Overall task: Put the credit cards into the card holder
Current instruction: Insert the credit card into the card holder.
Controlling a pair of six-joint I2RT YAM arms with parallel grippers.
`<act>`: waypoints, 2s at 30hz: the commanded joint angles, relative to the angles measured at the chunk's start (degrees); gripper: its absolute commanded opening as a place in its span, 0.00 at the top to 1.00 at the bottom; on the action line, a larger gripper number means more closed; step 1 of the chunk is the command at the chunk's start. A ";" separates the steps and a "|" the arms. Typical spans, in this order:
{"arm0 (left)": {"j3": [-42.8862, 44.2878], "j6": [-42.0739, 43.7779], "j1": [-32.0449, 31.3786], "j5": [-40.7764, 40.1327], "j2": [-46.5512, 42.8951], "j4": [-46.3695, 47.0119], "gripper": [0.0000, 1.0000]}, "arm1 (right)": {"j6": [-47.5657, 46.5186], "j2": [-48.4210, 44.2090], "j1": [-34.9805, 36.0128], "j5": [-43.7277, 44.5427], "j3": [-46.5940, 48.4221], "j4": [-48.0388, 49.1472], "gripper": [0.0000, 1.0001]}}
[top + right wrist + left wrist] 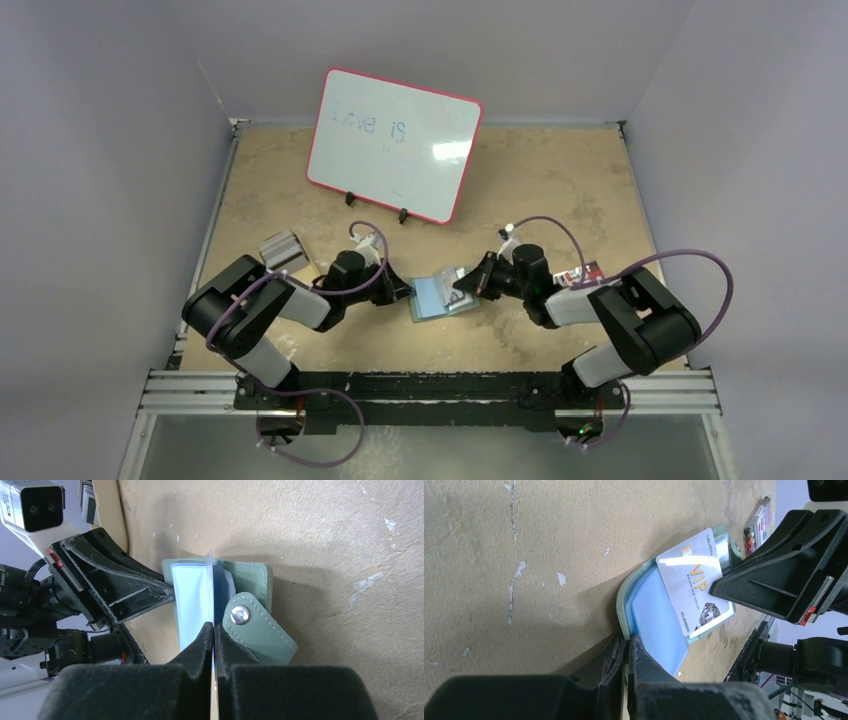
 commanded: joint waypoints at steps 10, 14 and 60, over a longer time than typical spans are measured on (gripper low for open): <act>-2.29 -0.80 -0.28 -4.33 -1.98 0.65 1.00 | 0.03 -1.05 0.03 0.82 -1.98 0.47 1.00; -2.43 -1.30 -0.28 -4.41 -1.64 1.15 1.00 | 1.27 2.44 0.03 -0.86 -2.61 4.49 1.00; -4.30 -5.09 -1.27 -6.86 -0.53 5.35 1.00 | 4.00 3.50 5.42 3.26 1.36 -0.33 1.00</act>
